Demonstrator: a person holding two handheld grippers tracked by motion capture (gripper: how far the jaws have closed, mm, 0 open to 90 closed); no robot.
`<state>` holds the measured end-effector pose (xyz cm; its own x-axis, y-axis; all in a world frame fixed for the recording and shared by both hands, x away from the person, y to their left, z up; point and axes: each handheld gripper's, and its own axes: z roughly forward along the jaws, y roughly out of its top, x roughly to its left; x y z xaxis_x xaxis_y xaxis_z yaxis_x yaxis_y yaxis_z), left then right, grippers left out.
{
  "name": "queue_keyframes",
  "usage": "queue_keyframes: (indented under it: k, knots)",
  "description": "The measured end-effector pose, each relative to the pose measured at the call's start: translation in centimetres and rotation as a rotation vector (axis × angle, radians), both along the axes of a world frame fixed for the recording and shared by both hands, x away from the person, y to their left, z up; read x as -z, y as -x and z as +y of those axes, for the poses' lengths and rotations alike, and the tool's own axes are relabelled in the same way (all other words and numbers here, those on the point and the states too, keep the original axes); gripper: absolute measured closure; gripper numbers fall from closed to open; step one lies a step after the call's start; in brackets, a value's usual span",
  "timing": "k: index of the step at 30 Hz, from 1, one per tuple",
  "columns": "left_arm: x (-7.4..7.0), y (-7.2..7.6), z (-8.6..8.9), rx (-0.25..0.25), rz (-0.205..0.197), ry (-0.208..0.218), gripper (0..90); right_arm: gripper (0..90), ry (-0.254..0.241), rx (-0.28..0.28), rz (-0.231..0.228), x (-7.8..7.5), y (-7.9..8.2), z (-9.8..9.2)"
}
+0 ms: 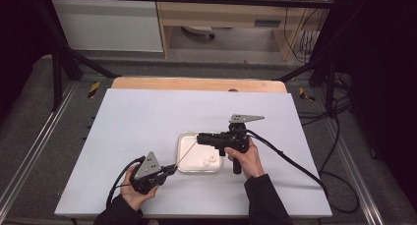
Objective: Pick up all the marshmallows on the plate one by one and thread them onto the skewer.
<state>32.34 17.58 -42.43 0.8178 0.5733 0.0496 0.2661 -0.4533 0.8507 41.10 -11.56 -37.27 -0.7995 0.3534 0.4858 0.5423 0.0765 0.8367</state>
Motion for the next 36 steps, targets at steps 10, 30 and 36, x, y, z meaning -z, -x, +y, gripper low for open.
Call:
queue_keyframes:
  k: [10, 30, 36]
  knots:
    - [0.1, 0.0, -0.3, -0.01, 0.003, -0.049, 88.8, 80.3, 0.026, -0.021, 0.006, 0.5, 0.4, 0.4]
    - [0.2, 0.1, -0.6, -0.012, 0.013, -0.062, 88.9, 80.9, 0.06, -0.037, -0.009, 1.4, 1.0, 0.9]
    - [0.2, 0.1, -0.7, -0.009, 0.013, -0.063, 88.9, 80.9, 0.072, -0.042, -0.014, 1.5, 1.2, 1.0]
